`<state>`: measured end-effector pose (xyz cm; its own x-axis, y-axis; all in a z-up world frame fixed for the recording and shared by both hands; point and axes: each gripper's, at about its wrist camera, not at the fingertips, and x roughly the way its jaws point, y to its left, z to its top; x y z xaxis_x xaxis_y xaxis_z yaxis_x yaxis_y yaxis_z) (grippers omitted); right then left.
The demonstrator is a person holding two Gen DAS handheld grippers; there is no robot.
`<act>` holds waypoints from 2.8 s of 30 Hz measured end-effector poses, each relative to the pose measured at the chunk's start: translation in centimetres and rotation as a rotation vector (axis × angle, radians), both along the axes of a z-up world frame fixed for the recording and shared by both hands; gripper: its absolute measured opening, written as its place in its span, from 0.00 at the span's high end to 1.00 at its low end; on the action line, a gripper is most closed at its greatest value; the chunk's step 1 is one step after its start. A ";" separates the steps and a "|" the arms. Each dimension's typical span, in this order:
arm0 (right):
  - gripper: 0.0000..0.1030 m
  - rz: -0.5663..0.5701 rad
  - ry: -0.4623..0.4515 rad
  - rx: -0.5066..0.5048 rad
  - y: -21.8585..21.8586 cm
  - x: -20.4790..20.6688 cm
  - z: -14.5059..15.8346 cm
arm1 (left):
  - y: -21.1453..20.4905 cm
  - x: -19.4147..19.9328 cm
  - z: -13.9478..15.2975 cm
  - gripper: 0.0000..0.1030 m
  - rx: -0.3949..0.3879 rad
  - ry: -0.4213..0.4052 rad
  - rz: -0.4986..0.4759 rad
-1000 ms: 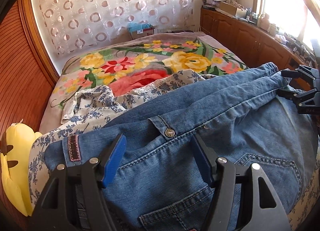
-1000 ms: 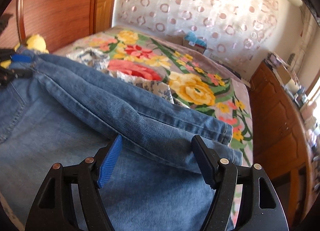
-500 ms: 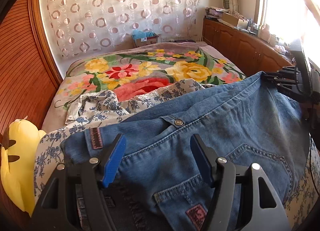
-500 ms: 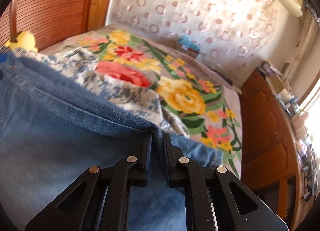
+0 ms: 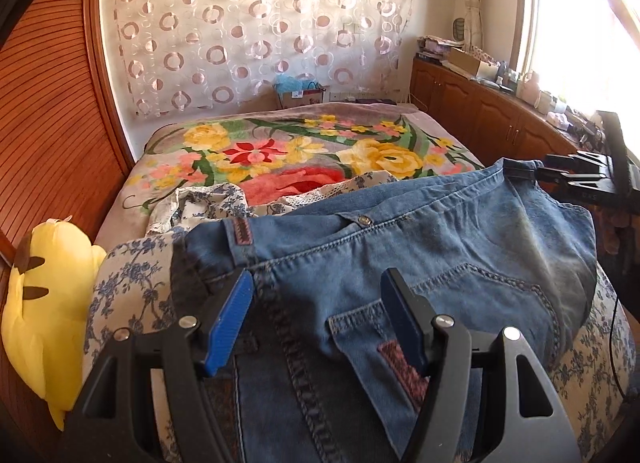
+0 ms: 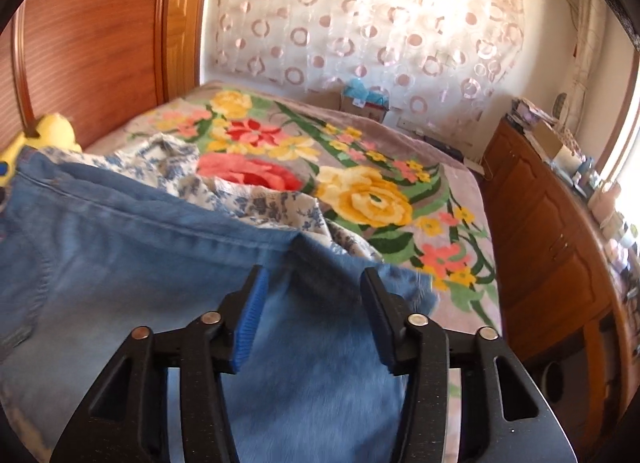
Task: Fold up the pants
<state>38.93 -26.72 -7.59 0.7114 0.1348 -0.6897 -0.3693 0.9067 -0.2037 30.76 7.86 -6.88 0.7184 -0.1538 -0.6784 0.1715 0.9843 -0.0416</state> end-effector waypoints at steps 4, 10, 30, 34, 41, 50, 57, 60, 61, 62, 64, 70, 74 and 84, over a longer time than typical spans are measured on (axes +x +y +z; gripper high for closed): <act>0.41 -0.015 -0.008 0.071 -1.7 -3.9 1.0 | 0.8 -2.3 -0.1 0.36 -0.010 0.000 0.012; 0.40 -0.083 0.008 0.116 -5.4 -8.8 1.0 | 1.9 -5.3 -0.9 0.36 -0.004 0.012 0.033; 0.39 -0.250 0.114 0.244 -11.3 -9.6 -2.8 | 5.7 -10.1 -4.3 0.36 -0.015 0.074 0.130; 0.39 -0.273 0.136 0.216 -11.0 -9.4 -3.4 | 5.7 -10.4 -4.8 0.36 -0.006 0.088 0.131; 0.47 -0.282 0.191 0.250 -11.4 -9.6 -4.2 | 5.7 -10.4 -5.4 0.36 -0.005 0.099 0.134; 0.83 -0.265 0.153 0.233 -10.3 -10.5 -3.1 | 5.8 -10.1 -5.8 0.36 -0.011 0.109 0.134; 0.83 -0.256 0.143 0.240 -10.2 -10.6 -3.3 | 6.4 -10.8 -4.9 0.36 -0.014 0.065 0.150; 0.83 -0.258 0.148 0.251 -10.4 -10.5 -3.3 | 6.9 -10.6 -4.9 0.44 -0.030 0.068 0.155; 0.83 -0.259 0.149 0.251 -10.4 -10.4 -3.2 | 7.0 -10.4 -5.1 0.46 -0.028 0.078 0.156; 0.83 -0.259 0.147 0.252 -10.4 -10.4 -3.2 | 7.0 -10.3 -5.3 0.46 -0.029 0.087 0.156; 0.79 -0.262 0.148 0.252 -10.3 -10.4 -3.2 | 6.9 -10.4 -5.6 0.47 -0.035 0.095 0.151; 0.76 -0.270 0.171 0.261 -10.3 -10.2 -3.7 | 6.2 -11.0 -5.8 0.65 -0.047 0.107 0.127; 0.83 -0.260 0.167 0.258 -10.1 -10.2 -3.5 | 5.5 -11.2 -5.5 0.84 -0.045 0.100 0.094; 0.86 -0.243 0.086 0.276 -10.2 -11.8 -0.8 | 5.7 -12.5 -2.0 0.93 -0.019 0.002 0.101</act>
